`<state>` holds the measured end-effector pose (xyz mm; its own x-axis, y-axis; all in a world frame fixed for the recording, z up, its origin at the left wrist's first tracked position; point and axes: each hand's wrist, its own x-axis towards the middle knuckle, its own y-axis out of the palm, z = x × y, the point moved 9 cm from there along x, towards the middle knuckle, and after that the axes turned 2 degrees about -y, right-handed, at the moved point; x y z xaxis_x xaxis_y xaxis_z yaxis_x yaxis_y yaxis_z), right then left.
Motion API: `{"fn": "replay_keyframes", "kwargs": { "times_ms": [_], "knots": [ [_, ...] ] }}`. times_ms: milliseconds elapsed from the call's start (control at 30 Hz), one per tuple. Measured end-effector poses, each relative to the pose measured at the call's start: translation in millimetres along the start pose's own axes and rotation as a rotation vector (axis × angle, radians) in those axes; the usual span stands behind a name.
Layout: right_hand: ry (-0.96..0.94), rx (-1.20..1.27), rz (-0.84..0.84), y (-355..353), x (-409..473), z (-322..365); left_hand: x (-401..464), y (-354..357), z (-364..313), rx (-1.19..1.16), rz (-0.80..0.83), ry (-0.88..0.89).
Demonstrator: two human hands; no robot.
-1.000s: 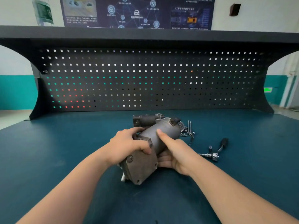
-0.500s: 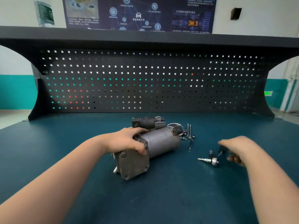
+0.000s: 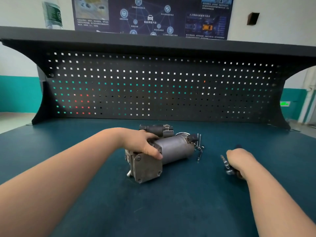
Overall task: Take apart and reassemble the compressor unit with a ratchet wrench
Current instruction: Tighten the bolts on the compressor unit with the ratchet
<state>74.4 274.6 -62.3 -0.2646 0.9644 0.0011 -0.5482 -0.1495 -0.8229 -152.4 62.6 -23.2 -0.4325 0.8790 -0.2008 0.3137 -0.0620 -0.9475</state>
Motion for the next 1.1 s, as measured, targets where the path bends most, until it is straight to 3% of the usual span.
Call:
{"fn": "replay_keyframes", "kwargs": {
  "times_ms": [100, 167, 200, 233, 333, 400, 467, 667, 933, 1100],
  "knots": [
    [-0.066, 0.345, -0.134, -23, -12, 14, -25, -21, -25, 0.038, -0.4, 0.103],
    [-0.109, 0.552, -0.078, -16, -28, 37, -55, -24, -47, -0.223, -0.714, 0.239],
    [-0.15, 0.604, -0.042, -7, -37, 50, -65, -17, -50, -0.418, -0.788, 0.235],
    [-0.198, 0.637, -0.015, 2, -47, 64, -67, -1, -49, -0.66, -0.775, 0.172],
    [-0.336, 0.655, -0.026, 22, -68, 90, -58, 70, -51, -1.495, -0.498, -0.043],
    [-0.394, 0.694, -0.07, 22, -76, 96, -58, 95, -53, -1.885, -0.401, -0.108],
    [-0.41, 0.84, -0.109, 17, -80, 93, -59, 103, -58, -2.122, -0.282, -0.103],
    [-0.427, 1.034, -0.156, 26, -98, 79, -57, 101, -56, -2.179, -0.21, -0.09],
    [-0.426, 1.074, -0.217, 34, -106, 83, -47, 101, -49, -2.168, -0.198, -0.081],
    [-0.39, 1.091, -0.216, 38, -105, 81, -48, 91, -55, -2.189, -0.14, 0.012]
  ]
}}
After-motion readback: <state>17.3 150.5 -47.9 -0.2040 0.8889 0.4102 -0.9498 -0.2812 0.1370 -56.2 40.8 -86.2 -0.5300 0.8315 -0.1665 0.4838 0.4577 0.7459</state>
